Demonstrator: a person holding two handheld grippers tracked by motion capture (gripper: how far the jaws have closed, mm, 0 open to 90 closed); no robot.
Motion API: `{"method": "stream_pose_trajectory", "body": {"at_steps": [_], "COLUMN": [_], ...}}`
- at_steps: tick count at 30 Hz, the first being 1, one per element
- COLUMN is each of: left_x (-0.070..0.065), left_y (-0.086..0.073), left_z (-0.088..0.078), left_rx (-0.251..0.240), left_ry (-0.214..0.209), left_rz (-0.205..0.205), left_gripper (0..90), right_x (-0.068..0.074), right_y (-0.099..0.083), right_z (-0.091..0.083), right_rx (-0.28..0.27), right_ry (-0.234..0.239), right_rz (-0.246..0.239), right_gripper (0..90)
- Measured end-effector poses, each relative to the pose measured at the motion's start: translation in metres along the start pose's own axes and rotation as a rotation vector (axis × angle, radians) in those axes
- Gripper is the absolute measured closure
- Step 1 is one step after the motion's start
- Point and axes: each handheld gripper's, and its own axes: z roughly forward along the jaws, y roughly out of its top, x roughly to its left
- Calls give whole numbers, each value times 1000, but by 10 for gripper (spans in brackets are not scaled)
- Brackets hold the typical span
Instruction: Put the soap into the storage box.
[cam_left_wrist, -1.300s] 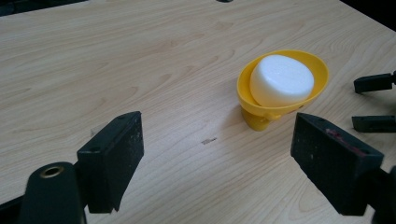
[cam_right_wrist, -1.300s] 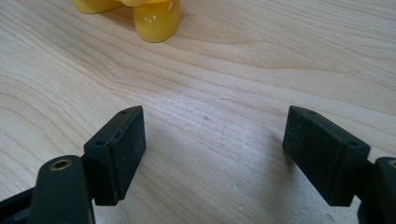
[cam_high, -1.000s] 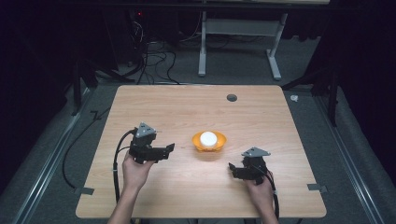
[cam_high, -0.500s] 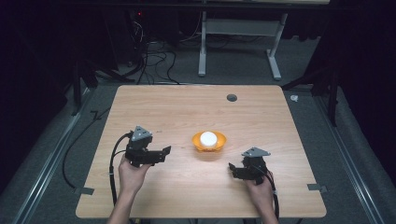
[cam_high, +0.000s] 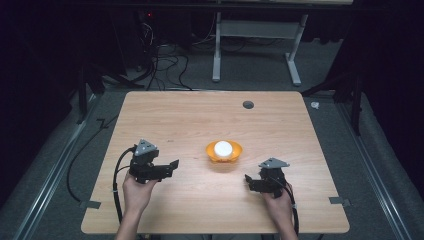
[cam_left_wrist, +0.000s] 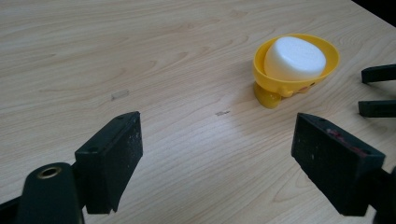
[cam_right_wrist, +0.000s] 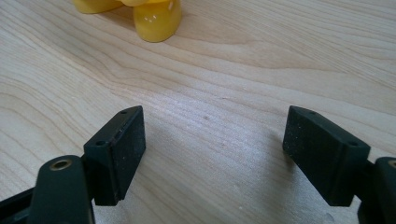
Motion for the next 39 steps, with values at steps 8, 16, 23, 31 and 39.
{"method": "stream_pose_trajectory", "body": {"at_steps": [8, 16, 23, 31, 39], "left_x": [3, 5, 6, 10, 11], "left_y": [-7, -13, -19, -27, -33], "left_z": [-2, -2, -1, -1, 1], "left_rx": [2, 12, 21, 28, 39], "left_ry": [6, 6, 6, 9, 17], "left_rz": [-15, -27, -36, -57, -68], "left_gripper": [172, 171, 170, 170, 171], "right_x": [0, 0, 0, 0, 0], "right_y": [0, 0, 0, 0, 0], "right_z": [0, 0, 0, 0, 0], "right_rx": [-1, -1, -1, -1, -1], "right_ry": [-1, -1, -1, -1, -1], "right_rz": [-1, -1, -1, -1, -2], "right_gripper": [221, 221, 221, 221, 221]}}
